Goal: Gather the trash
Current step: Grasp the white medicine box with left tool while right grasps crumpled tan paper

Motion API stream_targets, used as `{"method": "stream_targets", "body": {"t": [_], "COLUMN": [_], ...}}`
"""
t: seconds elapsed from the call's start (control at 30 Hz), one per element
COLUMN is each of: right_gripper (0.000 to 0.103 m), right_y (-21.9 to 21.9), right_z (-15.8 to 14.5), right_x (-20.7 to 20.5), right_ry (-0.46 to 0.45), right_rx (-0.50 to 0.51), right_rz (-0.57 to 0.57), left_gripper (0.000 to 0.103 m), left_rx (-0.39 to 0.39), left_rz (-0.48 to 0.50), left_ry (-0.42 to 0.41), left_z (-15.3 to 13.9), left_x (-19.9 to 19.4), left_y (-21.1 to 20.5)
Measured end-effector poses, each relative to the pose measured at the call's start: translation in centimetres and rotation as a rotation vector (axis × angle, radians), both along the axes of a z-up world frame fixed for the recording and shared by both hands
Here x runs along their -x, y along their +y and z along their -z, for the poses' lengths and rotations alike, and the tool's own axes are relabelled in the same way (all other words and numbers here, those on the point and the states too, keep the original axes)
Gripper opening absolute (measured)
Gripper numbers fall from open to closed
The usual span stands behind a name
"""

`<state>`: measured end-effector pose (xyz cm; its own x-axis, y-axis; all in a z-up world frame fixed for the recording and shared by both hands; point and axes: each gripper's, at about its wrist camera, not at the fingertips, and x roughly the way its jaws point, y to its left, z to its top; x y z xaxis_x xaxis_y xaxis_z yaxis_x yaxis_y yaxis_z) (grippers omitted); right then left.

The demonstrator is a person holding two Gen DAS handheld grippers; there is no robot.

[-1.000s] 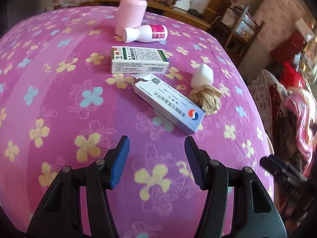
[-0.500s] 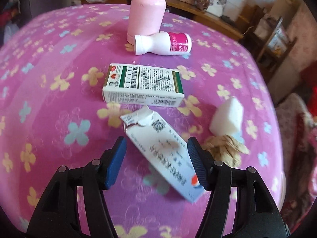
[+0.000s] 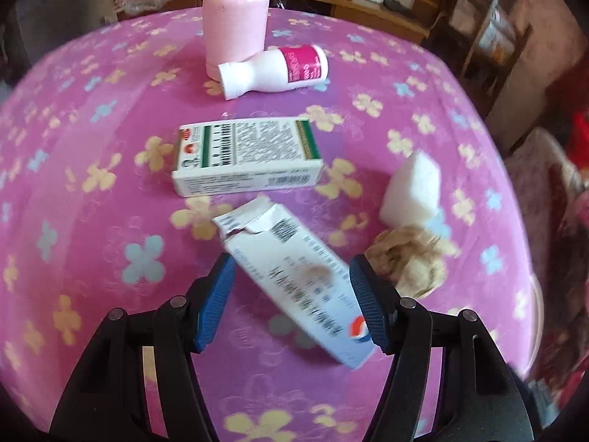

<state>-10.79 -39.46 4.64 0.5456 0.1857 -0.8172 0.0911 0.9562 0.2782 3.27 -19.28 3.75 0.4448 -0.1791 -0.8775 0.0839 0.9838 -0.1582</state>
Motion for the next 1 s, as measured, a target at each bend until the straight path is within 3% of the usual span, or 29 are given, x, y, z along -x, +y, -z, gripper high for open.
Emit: {"method": "stream_targets", "body": {"t": [0.13,0.33,0.47,0.57,0.7,0.93,1.0], "right_gripper": [0.073,0.073,0.073,0.073,0.073,0.073,0.073], "right_y": [0.0,-0.7,-0.6,0.0,1.1,2.4,2.8], "right_z": [-0.1,-0.1,-0.3,-0.2,0.2,0.6,0.6], "right_x": [0.4,0.6,0.7,0.4,-0.8,-4.6,-5.9], "right_ry": [0.004,0.008,-0.001,-0.007,-0.014,-0.033,-0.035], "right_rx": [0.016,0.005,0.000,-0.010,-0.014,0.019,0.024], "right_rz": [-0.006,0.012,0.003,-0.011,-0.047,-0.082,-0.088], "left_gripper": [0.064,0.065,0.064,0.064,0.065,0.065,0.052], "left_rx": [-0.134,-0.187,-0.149,-0.061,0.025,0.012,0.013], "left_rz": [-0.005,0.055,0.117,0.139,0.130,0.118,0.132], "left_ry": [-0.030,-0.048,0.018,0.055,0.040,0.003,0.002], "left_z": [0.3,0.8,1.2,1.4,1.0,1.3,1.4], "left_x": [0.0,0.7,1.7,3.1,4.9,5.0,5.0], "left_y": [-2.6,-4.0,-2.2,0.8,2.8,2.5,2.6]}}
